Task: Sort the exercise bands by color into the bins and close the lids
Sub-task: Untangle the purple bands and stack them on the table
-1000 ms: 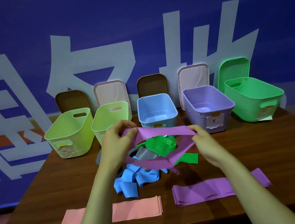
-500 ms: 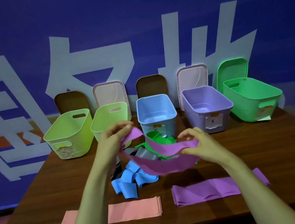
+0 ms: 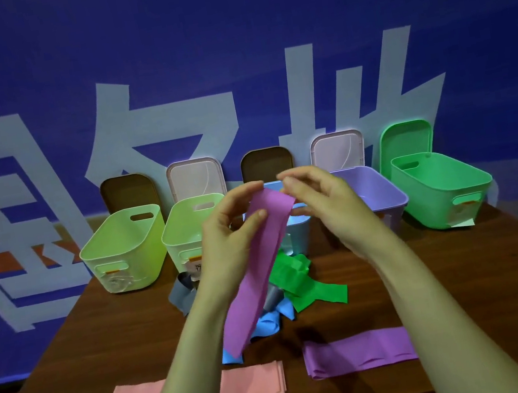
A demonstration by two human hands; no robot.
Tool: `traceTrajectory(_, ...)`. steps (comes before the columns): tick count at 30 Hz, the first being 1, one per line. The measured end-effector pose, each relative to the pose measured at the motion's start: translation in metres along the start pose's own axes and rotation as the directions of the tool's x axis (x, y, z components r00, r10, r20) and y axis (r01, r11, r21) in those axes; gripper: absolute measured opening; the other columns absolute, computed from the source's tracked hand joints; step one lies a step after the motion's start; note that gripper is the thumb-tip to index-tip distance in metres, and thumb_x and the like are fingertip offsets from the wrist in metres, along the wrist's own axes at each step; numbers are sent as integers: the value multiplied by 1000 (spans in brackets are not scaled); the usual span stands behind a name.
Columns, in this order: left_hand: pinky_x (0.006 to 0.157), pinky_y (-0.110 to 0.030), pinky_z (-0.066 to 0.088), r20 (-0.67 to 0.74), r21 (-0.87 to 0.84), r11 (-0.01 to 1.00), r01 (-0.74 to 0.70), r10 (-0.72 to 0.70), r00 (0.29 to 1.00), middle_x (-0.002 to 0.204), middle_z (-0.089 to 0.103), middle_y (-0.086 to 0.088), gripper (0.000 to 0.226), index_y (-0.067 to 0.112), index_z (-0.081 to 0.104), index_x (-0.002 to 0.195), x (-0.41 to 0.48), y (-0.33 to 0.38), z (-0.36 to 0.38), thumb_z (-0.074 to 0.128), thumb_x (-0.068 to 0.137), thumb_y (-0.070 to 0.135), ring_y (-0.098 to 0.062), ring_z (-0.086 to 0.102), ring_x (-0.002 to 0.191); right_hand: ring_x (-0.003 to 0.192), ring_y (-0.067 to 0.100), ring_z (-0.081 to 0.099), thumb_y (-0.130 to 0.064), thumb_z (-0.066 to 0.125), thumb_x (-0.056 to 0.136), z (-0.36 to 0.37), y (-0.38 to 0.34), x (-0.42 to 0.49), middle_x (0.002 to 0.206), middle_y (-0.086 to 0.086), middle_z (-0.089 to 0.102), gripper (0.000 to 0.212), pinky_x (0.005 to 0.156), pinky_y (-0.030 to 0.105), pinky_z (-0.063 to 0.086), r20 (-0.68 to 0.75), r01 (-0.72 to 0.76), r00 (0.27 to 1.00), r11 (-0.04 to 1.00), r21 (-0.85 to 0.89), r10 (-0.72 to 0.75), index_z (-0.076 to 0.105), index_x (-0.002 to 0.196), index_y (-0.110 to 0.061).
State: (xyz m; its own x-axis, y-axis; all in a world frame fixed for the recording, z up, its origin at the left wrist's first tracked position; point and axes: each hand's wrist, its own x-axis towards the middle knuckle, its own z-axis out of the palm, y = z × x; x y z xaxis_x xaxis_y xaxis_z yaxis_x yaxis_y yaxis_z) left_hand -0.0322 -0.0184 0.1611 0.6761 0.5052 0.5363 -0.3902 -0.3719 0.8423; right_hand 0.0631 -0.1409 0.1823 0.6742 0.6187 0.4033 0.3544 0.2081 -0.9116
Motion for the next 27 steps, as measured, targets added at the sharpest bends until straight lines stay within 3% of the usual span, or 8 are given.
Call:
traceTrajectory(3,74,-8,44,10,23,999,-40,40,999,107,64,15,49,36,60,107,-1,2,-1,64,82,-6,6,58,97,82,10,62,-18,63,88,6,-10,8,92,-2,67,8,74,24,51,25,96,995,934,-344,-93,67,94,-16)
traceTrajectory(7,75,-11,46,-1,82,993,-84,85,996,106,63,17,58,40,56,109,-3,4,-7,64,79,-9,2,58,96,83,13,62,-21,65,87,10,-18,11,90,0,67,13,77,25,51,107,123,991,874,-469,-82,67,97,-15)
traceTrajectory(13,72,-11,48,-34,10,999,-46,46,998,106,59,13,52,35,55,109,-4,-1,-9,69,79,-5,1,57,92,83,22,62,-9,53,91,13,-23,15,96,8,64,22,71,30,54,127,125,989,903,-411,-79,56,106,-25)
traceTrajectory(16,78,-8,48,-42,6,999,38,-38,998,116,57,8,41,28,53,116,-6,-10,-5,70,82,13,-4,55,107,83,24,60,-5,47,91,13,-28,16,95,8,62,22,72,35,55,102,119,991,901,-418,-83,59,97,-21)
traceTrajectory(19,91,-19,49,63,-58,994,98,-94,994,126,57,3,45,24,51,127,-9,-18,-2,66,85,32,-9,54,119,81,14,58,-4,45,93,13,-35,17,95,9,64,20,70,27,54,98,112,992,918,-379,-81,63,92,-13)
traceTrajectory(22,86,-31,52,130,-226,943,243,-218,967,125,61,-1,43,30,53,127,-11,-17,1,59,86,43,-16,60,114,80,19,61,3,35,93,10,-38,20,97,14,61,30,72,25,57,120,-1,993,985,-172,22,62,98,-7)
traceTrajectory(24,87,-36,52,154,-265,929,258,-223,963,122,63,-3,43,27,53,126,-13,-15,2,59,85,34,-19,65,107,84,22,64,5,41,90,8,-37,20,98,15,64,29,78,28,57,141,64,989,968,-241,-30,63,101,-9)
traceTrajectory(27,90,-36,51,161,-234,954,188,-152,975,119,65,-2,35,30,56,117,-14,-14,4,59,89,11,-21,66,104,71,7,58,-3,64,81,7,-34,18,84,8,65,17,70,14,48,181,224,971,864,-451,-158,68,94,-14)
